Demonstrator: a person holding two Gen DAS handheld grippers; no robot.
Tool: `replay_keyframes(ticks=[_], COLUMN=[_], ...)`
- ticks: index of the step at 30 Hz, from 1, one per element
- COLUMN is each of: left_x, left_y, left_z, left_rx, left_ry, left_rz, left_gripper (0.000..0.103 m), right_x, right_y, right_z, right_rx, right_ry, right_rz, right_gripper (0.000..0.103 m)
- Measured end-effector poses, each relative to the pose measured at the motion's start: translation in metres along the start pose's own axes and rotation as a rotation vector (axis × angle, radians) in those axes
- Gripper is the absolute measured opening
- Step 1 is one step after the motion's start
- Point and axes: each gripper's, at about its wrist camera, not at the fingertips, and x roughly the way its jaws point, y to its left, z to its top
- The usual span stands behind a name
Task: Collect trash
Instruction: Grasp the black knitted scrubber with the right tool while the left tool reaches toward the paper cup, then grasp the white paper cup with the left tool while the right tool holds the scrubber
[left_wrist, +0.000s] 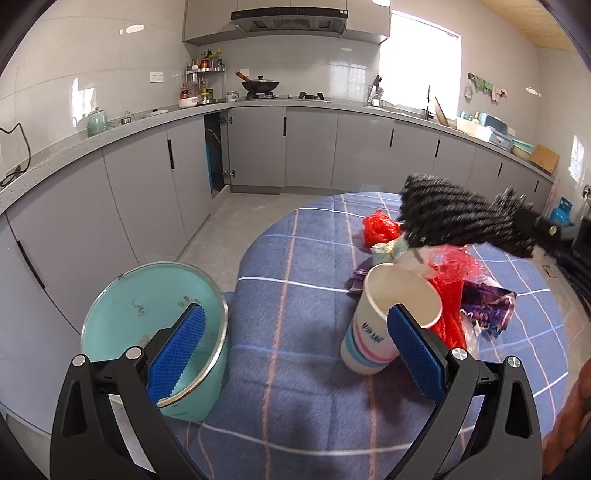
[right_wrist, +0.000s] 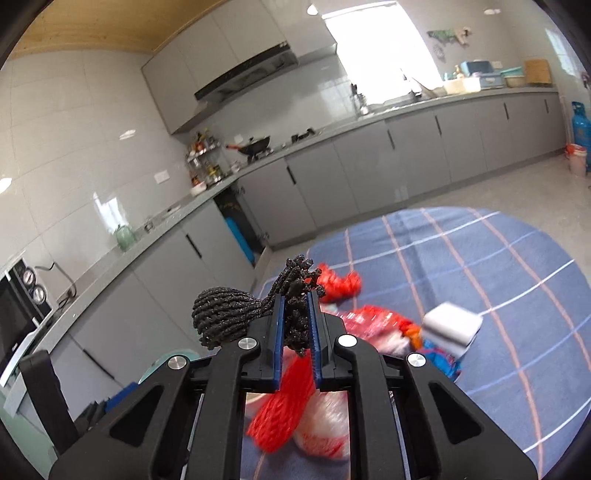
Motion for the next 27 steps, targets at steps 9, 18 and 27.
replay_keyframes(ticks=[9, 18, 27], left_x=[0.048, 0.067, 0.033], left_y=[-0.018, -0.017, 0.014], left_z=[0.013, 0.003, 0.016], left_rx=[0.004, -0.013, -0.078], left_ry=[0.110, 0.203, 0.094], left_rz=[-0.034, -0.141, -0.132], left_gripper=[0.075, 0.023, 0.010], right_x=[-0.003, 0.001, -0.002], right_y=[-0.014, -0.020, -0.005], right_z=[0.011, 0.010, 0.007], right_rx=[0.016, 0.034, 0.008], right_ry=[-0.065, -0.075, -0.105], right_rz=[-0.045, -0.062, -0.056], right_gripper=[0.013, 0.013, 0.013])
